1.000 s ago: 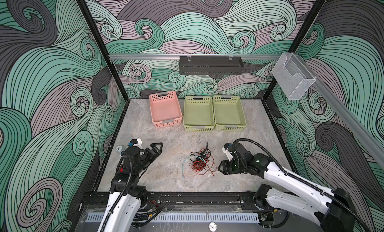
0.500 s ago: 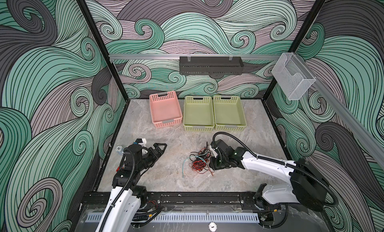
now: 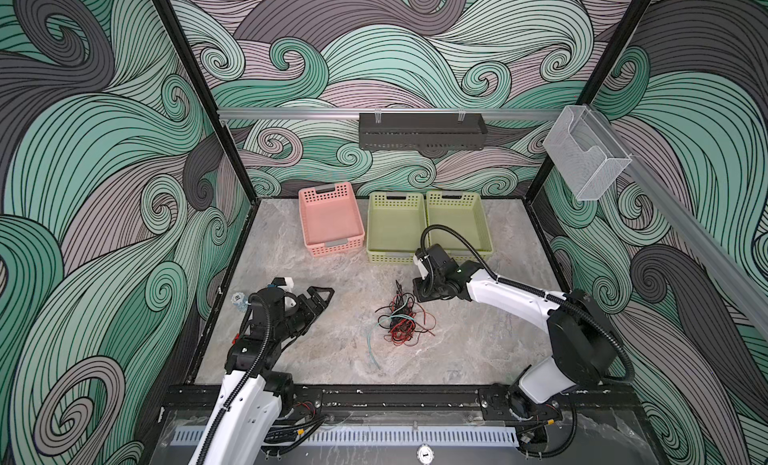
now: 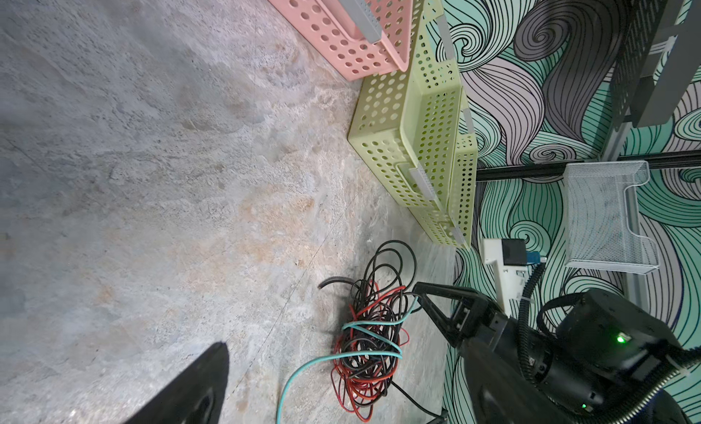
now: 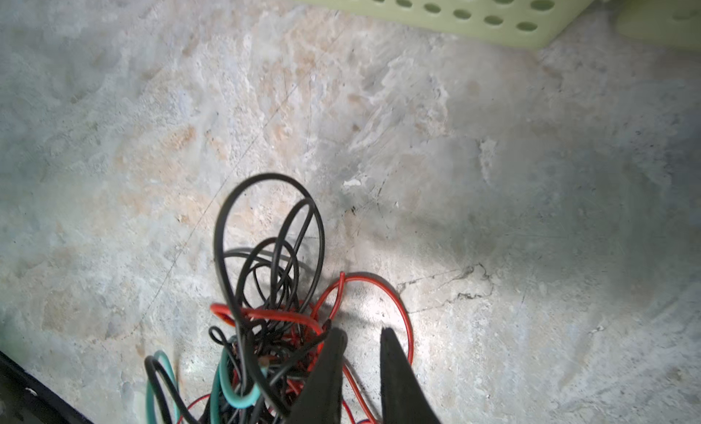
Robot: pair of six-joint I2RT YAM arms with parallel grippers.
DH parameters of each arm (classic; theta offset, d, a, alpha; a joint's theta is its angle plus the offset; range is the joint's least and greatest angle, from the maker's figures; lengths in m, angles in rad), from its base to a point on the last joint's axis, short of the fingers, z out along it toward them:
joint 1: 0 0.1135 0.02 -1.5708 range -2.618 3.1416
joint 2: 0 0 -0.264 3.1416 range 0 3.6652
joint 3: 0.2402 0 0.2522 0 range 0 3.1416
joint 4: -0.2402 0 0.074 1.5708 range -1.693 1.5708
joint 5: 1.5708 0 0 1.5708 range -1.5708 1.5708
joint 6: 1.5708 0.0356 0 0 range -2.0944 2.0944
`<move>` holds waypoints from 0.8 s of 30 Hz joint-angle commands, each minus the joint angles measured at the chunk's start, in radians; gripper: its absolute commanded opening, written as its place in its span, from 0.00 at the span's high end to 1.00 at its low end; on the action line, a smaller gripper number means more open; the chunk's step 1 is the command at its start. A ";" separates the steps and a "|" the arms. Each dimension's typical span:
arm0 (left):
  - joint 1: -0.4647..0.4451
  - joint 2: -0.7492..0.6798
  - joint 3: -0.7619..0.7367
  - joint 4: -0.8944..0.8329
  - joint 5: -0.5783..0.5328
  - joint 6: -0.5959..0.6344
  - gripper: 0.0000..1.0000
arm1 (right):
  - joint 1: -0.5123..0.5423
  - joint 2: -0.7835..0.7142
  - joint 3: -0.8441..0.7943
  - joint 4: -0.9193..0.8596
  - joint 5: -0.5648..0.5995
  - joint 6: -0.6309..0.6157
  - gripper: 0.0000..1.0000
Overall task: Untangle the cables
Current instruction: 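Move the right gripper over the tangled cables while the left arm lifts, then lower the right gripper and grasp the teal cable in the tangle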
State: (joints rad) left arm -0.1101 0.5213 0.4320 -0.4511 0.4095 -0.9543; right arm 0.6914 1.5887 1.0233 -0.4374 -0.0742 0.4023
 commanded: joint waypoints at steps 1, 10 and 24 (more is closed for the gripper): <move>-0.008 -0.004 0.041 -0.018 0.014 0.015 0.06 | -0.005 -0.037 0.032 -0.116 0.047 -0.071 0.71; -0.051 -0.022 -0.047 0.131 0.008 0.009 0.01 | 0.150 -0.376 -0.071 -0.198 0.132 0.023 0.53; -0.115 0.016 -0.103 0.235 -0.055 -0.074 0.02 | 0.323 -0.105 -0.125 -0.127 0.243 0.113 0.35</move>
State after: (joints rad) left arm -0.2142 0.5404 0.3084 -0.2222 0.3767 -1.0203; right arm 1.0161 1.4437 0.9009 -0.5705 0.0998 0.5159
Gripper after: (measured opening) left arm 0.981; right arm 0.647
